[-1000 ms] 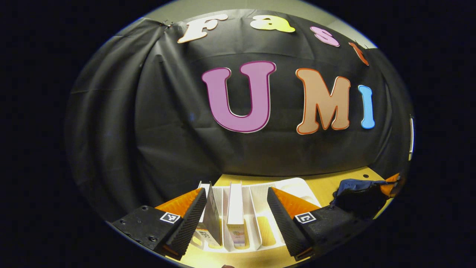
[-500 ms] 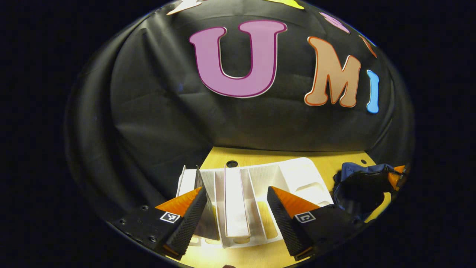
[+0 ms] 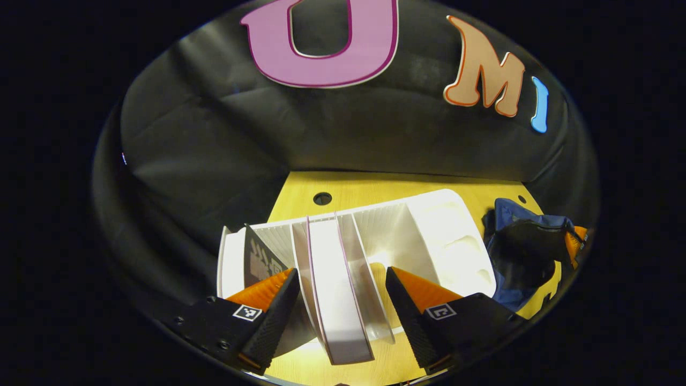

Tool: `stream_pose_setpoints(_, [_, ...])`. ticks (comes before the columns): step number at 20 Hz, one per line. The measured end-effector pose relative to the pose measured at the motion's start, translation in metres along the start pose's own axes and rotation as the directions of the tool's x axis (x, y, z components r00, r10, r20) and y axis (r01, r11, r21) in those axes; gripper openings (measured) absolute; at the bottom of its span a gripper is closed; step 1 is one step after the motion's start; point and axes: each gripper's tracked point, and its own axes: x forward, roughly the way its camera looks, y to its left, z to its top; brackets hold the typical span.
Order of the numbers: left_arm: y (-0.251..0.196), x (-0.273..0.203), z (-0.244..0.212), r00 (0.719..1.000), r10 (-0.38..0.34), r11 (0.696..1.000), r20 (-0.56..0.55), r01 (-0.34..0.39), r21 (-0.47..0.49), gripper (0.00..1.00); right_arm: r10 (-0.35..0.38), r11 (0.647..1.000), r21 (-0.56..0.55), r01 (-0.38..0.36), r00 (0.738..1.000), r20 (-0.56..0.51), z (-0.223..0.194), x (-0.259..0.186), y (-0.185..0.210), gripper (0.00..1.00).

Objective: Open the schoolbag, grab two books from the bookshelf and put them into the schoolbag.

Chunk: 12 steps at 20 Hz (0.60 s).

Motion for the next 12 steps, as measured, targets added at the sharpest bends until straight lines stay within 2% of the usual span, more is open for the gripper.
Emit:
stream_pose_setpoints(3, [0.001, 0.001, -0.003, 0.998, -0.005, 1.0, -0.058, 0.006, 0.022, 0.92, 0.0, 1.0, 0.002, 0.0, 1.0, -0.002, -0.002, 0.0, 0.002, 0.03])
stream_pose_setpoints(6, [0.005, 0.0, -0.008, 0.995, 0.004, 0.999, -0.099, 0.0, 0.042, 0.81, 0.004, 1.0, 0.005, -0.004, 1.0, -0.002, -0.003, -0.002, 0.004, 0.02])
stream_pose_setpoints(10, [0.011, 0.002, -0.014, 0.991, 0.023, 0.999, -0.13, -0.017, 0.049, 0.56, 0.007, 1.0, 0.007, -0.007, 1.0, -0.001, -0.003, -0.001, 0.003, 0.03])
stream_pose_setpoints(11, [0.01, 0.004, -0.017, 0.989, 0.023, 0.999, -0.145, -0.017, 0.039, 0.45, 0.004, 1.0, 0.007, -0.004, 1.0, -0.001, -0.003, -0.001, 0.002, 0.03])
stream_pose_setpoints(12, [0.007, 0.003, -0.022, 0.987, 0.016, 1.0, -0.162, -0.013, 0.024, 0.43, 0.003, 1.0, 0.007, -0.003, 1.0, -0.002, -0.003, -0.001, 0.002, 0.02])
